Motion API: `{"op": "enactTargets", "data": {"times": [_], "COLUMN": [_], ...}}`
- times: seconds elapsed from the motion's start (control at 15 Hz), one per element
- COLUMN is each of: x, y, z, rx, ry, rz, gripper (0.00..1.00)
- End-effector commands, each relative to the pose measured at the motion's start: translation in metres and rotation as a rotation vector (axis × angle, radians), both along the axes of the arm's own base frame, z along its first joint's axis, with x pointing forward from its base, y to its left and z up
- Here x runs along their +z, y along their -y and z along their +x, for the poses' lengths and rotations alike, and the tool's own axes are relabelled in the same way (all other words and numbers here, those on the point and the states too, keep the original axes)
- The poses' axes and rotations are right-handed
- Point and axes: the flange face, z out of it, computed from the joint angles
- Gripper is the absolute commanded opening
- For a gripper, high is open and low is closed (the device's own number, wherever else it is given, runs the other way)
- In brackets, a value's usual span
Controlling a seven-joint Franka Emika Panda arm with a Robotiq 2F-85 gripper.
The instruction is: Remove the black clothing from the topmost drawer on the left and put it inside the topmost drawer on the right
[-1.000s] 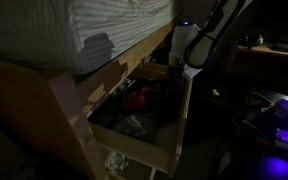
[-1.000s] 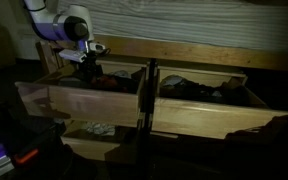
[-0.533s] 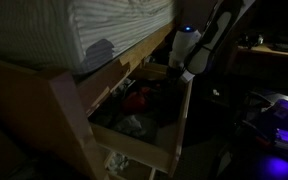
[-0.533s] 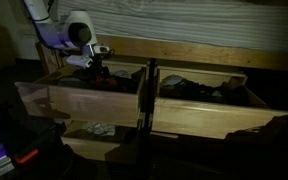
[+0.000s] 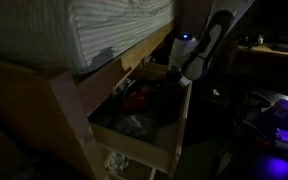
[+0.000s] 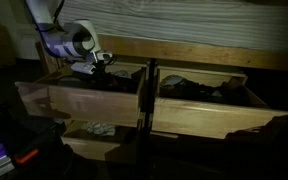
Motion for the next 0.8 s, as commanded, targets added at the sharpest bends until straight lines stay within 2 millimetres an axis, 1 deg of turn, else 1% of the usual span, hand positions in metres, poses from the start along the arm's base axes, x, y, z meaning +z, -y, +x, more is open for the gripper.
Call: {"op": "enactTargets", "data": {"times": [0.0, 0.07, 0.13, 0.2, 0.53, 0.73], "x": [-0.002, -0.003, -0.005, -0.006, -0.005, -0.003], "y": [-0.001, -0.003, -0.003, -0.002, 0.009, 0.014], "z": [-0.004, -0.004, -0.005, -0.005, -0.003, -0.001], "rx": [0.021, 0.026, 0.032, 0.038, 0.034, 0.026], "ry": [-0.026, -0.027, -0.033, -0.034, -0.019, -0.005], "rz": [0.061, 0.078, 0.081, 0.083, 0.047, 0.029], "gripper": [1.0, 0.75, 0.73, 0.67, 0.31, 0.11]}}
